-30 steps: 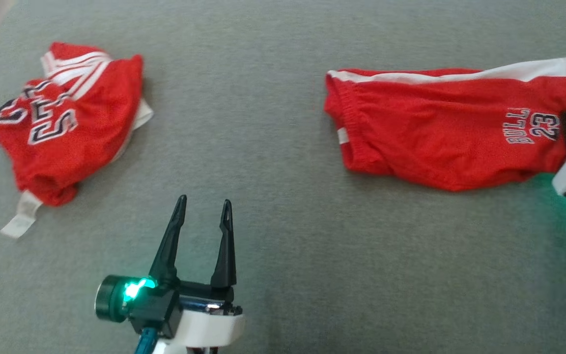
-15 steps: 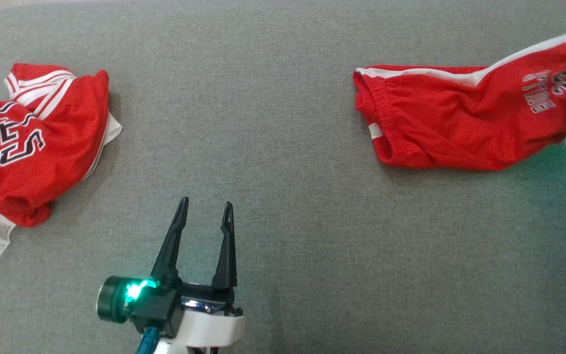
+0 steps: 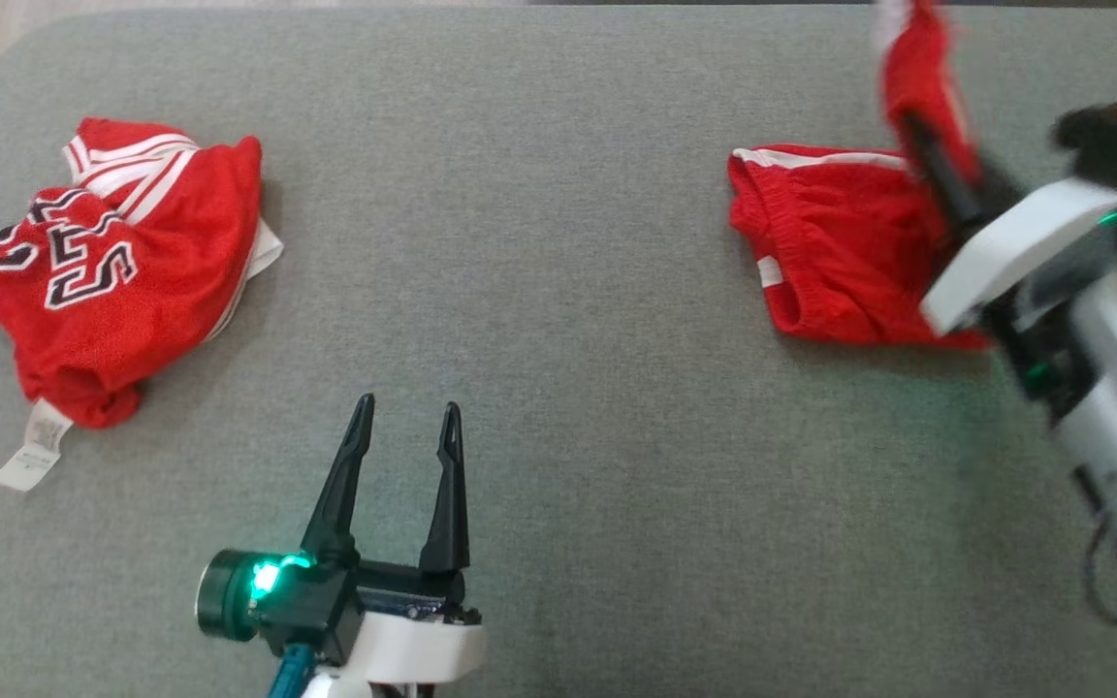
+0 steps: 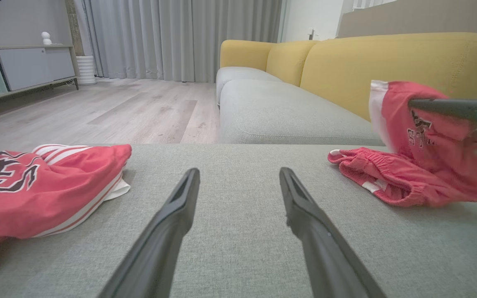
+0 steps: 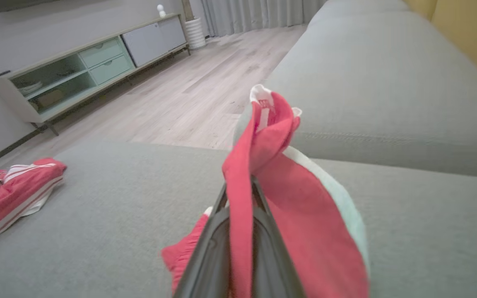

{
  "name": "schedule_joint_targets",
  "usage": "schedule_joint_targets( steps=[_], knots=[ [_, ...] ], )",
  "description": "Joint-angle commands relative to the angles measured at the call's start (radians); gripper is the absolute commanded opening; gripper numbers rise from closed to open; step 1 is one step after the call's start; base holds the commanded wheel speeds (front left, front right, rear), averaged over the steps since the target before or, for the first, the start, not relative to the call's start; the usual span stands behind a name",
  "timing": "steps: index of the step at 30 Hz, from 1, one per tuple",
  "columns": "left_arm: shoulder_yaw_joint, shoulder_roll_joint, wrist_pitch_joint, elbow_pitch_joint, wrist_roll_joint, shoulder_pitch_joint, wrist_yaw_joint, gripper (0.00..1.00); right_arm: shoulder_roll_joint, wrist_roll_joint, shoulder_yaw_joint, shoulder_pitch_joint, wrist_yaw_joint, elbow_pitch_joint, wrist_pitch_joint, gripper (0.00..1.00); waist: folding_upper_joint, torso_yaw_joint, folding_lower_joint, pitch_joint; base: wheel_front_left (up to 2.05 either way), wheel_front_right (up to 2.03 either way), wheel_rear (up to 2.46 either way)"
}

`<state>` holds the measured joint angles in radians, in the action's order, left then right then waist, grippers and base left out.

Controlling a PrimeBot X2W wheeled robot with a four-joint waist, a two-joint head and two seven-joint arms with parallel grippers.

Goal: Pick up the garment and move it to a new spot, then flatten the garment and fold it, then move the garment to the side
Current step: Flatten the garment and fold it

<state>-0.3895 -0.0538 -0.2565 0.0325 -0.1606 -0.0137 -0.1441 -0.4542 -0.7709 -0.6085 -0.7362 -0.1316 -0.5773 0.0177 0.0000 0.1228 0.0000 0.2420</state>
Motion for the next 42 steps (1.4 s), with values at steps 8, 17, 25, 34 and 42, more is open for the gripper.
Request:
schedule_joint_targets(
  steps=[8,17,25,34,42],
  knots=[
    [0.006,0.004,-0.005,-0.023,-0.031,-0.006,-0.018,1.0,0.141,0.027,0.013,0.121,0.001,0.105,-0.042,1.0,0.0,0.012,0.0,-0.029,0.0,0.0,0.0],
    [0.018,0.004,-0.005,-0.022,-0.034,0.027,-0.034,1.0,0.089,0.095,0.18,0.244,0.001,0.2,0.057,1.0,0.0,-0.007,0.0,-0.103,0.0,0.0,0.0],
    [0.056,0.004,-0.005,-0.035,-0.039,0.07,-0.046,1.0,0.015,0.206,0.31,0.411,0.001,0.295,0.101,1.0,0.0,-0.034,0.0,-0.154,0.0,0.0,0.0],
    [0.121,0.004,-0.005,-0.039,-0.043,0.175,-0.042,1.0,0.093,0.418,0.41,0.614,0.001,0.352,0.234,1.0,0.0,-0.093,0.0,-0.265,0.0,0.0,0.0],
    [0.135,0.004,-0.005,-0.085,-0.03,0.282,-0.039,1.0,0.206,0.485,0.462,0.781,0.001,0.419,0.244,1.0,0.0,-0.111,0.0,-0.334,0.0,0.0,0.0]
  ],
)
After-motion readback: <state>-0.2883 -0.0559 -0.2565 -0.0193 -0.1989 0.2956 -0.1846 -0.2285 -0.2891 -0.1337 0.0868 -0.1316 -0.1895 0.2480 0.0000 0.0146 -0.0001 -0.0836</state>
